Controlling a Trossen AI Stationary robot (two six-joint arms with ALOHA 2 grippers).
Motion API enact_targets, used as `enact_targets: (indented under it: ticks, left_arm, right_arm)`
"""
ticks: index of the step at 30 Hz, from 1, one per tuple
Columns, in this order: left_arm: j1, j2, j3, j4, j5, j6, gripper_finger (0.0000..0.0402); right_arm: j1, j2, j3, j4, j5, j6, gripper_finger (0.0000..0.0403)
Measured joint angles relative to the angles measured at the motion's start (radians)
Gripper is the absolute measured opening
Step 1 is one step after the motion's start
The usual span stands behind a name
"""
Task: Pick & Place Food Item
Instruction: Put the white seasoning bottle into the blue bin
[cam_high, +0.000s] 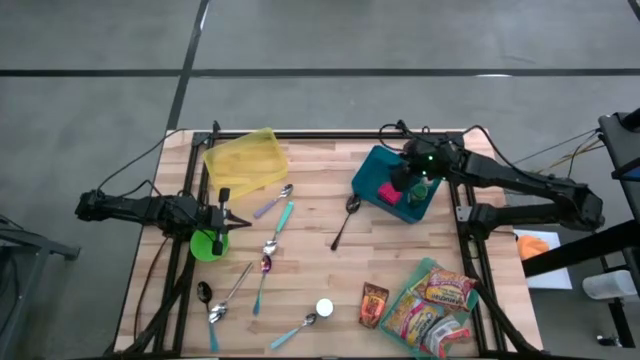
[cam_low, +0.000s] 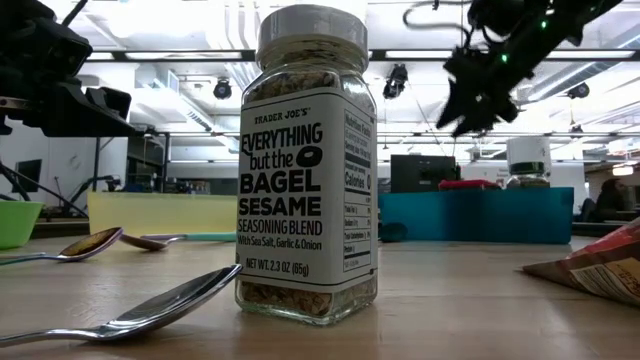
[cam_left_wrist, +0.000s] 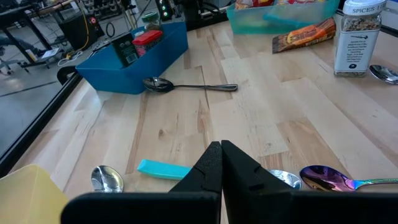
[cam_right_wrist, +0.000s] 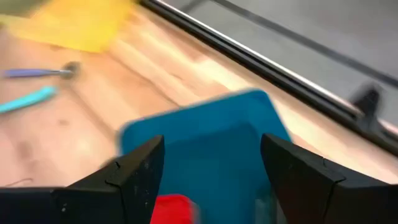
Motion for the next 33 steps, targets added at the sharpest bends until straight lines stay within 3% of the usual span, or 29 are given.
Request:
enact_targets:
  ticks: [3,7,11,20,33]
  left_arm:
    - [0.0,0.0,0.0,0.0,0.0,0.0,0.0]
    - [0.0,0.0,0.0,0.0,0.0,0.0,0.0]
    - [0.0,0.0,0.0,0.0,0.0,0.0,0.0]
    - [0.0,0.0,0.0,0.0,0.0,0.0,0.0]
    - [0.0,0.0,0.0,0.0,0.0,0.0,0.0]
  right_arm:
    - [0.045,0.001,0.007,0.107,-0.135,-0.063,0.0263]
    - [0.074,0.001,-0.008,0.315,-0.451,-0.14,0.0263]
    - [0.105,0.011,-0.026,0.428,-0.557,-0.172,0.0263]
    - [0.237,0.048,-0.021,0.456,-0.425,-0.163,0.0263]
    - [0.617,0.103,0.033,0.459,-0.111,-0.168,0.0263]
